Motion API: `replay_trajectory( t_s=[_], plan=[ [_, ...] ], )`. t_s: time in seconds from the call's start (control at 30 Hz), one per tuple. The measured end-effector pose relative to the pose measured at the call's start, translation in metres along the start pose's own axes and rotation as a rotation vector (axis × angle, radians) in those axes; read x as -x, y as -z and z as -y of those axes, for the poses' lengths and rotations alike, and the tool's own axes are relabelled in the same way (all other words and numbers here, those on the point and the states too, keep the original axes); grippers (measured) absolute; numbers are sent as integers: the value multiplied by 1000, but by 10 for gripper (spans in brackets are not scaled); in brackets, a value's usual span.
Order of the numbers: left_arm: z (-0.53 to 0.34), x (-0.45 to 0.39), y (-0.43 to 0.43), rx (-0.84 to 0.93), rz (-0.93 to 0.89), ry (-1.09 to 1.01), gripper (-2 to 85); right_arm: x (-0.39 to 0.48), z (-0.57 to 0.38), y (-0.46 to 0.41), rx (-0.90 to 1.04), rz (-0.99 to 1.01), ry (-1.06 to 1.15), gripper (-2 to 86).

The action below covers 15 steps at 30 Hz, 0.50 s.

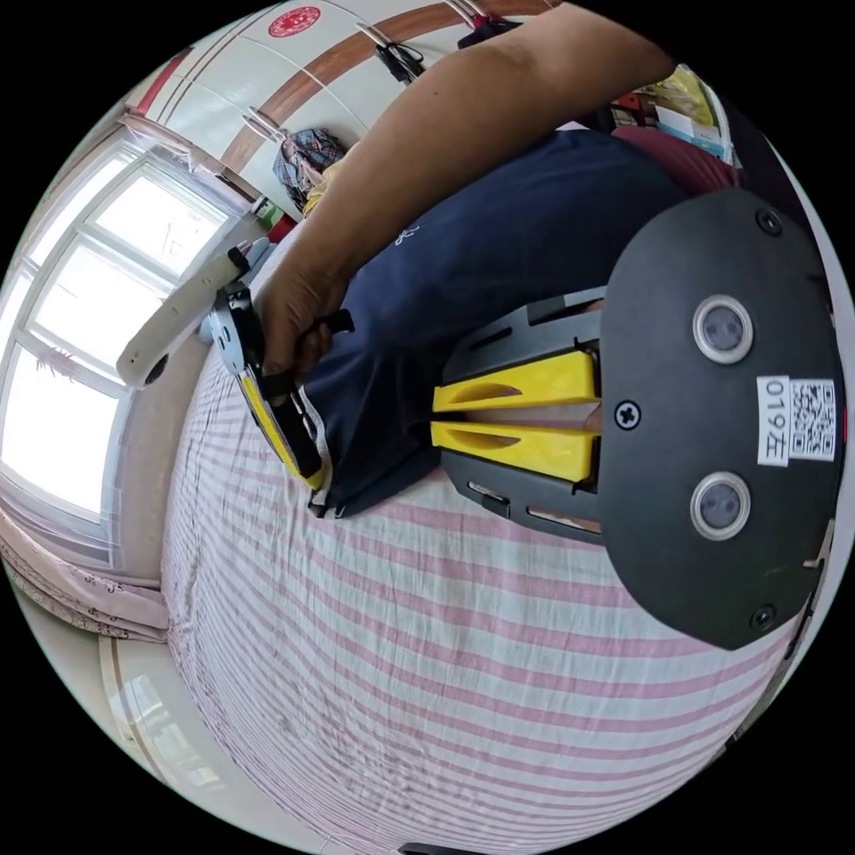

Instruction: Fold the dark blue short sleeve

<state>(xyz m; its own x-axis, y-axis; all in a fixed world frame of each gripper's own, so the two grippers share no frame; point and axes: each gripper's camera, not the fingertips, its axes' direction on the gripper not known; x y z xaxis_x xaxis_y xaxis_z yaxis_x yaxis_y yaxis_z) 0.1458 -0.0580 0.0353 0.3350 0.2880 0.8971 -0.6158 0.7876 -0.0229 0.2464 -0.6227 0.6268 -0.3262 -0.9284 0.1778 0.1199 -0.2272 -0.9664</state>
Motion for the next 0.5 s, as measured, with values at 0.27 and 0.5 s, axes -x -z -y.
replay_trajectory(
  t_s=[0.27,0.5],
  plan=[
    [9,11,15,44,20,106,19,-36,-18,-18,-12,-54,-88,-8],
    [12,16,20,56,-18,161,19,-63,-29,-38,-29,-5,-116,47]
  ],
)
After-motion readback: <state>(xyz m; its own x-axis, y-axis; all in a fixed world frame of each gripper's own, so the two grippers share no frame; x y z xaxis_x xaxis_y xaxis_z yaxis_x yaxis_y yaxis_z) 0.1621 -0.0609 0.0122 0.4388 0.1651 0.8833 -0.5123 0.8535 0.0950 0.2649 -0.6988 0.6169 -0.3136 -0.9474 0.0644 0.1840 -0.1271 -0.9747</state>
